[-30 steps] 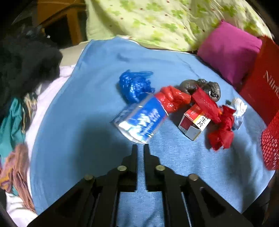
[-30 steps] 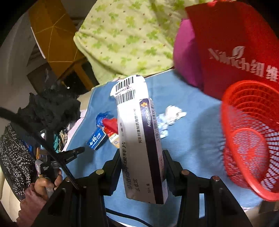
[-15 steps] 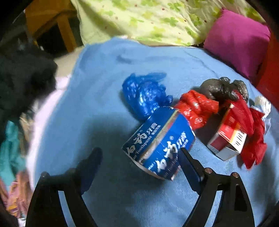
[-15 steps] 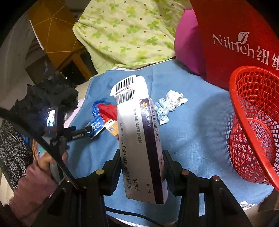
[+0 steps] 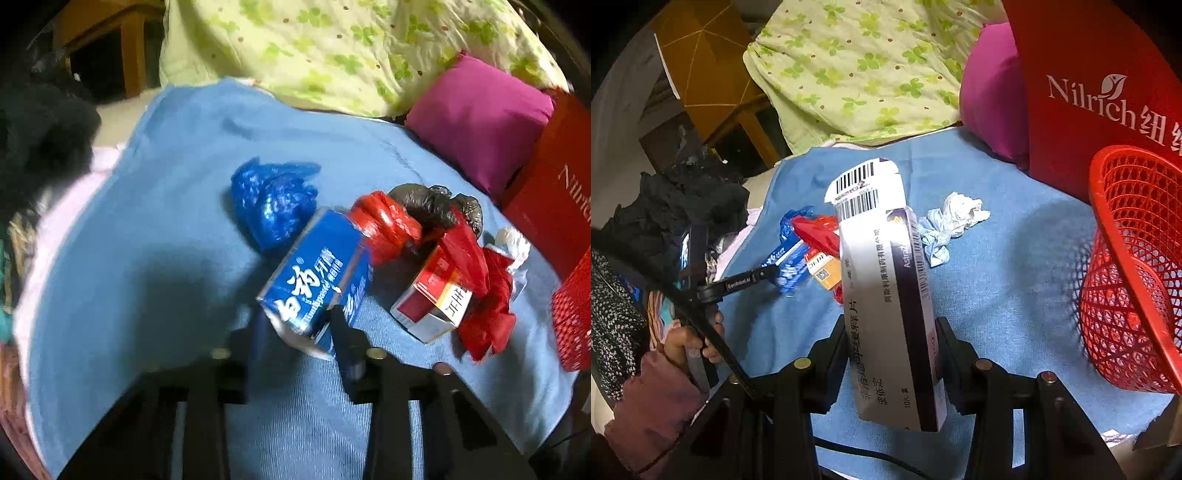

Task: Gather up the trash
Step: 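Grasp the white medicine box with the right tool while the left tool grasps the blue toothpaste box, then carry both boxes over the red mesh basket and open both tools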

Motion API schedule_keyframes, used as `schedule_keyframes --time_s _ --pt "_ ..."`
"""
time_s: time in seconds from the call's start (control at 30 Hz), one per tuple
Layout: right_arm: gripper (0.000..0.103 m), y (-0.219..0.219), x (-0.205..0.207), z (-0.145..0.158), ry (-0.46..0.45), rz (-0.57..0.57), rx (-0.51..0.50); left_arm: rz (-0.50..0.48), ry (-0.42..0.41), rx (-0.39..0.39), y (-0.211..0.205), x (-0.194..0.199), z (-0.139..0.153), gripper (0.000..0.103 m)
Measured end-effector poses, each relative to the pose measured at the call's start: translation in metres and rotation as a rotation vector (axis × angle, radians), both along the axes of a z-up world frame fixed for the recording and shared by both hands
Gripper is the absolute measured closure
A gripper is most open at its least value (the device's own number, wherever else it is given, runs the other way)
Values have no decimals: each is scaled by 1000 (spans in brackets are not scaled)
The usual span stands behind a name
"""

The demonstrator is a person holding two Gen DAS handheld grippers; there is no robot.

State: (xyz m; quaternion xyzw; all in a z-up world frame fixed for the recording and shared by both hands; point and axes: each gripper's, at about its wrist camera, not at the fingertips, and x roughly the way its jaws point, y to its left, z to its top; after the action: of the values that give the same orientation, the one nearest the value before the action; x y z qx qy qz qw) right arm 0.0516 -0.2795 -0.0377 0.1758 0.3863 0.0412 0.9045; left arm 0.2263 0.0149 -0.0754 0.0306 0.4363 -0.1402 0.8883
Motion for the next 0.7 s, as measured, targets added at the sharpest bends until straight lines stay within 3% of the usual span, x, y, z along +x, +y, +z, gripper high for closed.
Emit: schedule_keyframes --time_s 0.03,0.13,0.4,0.53,0.57,0.6,0.67,0.7 --pt "55 -3 -4 2 -7 -6 7 1 -3 17 -4 -3 1 103" --pt "55 -10 -14 11 -31 -19 18 12 -16 63 -9 -11 2 101" --pt "55 -32 -42 28 -76 -59 34 11 -54 49 -5 -40 16 102" --pt "55 -34 -47 29 -73 -60 67 26 -50 38 3 -32 19 100" --pt "55 -33 -47 29 -71 -60 64 22 -35 34 6 -28 18 80" --pt "54 -32 -46 29 -68 -61 61 20 -19 34 9 -22 16 44" --pt "54 -28 -42 25 -55 -58 62 22 -34 36 13 -15 13 17" --pt "54 -28 -41 23 -50 -56 65 20 -46 46 14 -10 11 18"
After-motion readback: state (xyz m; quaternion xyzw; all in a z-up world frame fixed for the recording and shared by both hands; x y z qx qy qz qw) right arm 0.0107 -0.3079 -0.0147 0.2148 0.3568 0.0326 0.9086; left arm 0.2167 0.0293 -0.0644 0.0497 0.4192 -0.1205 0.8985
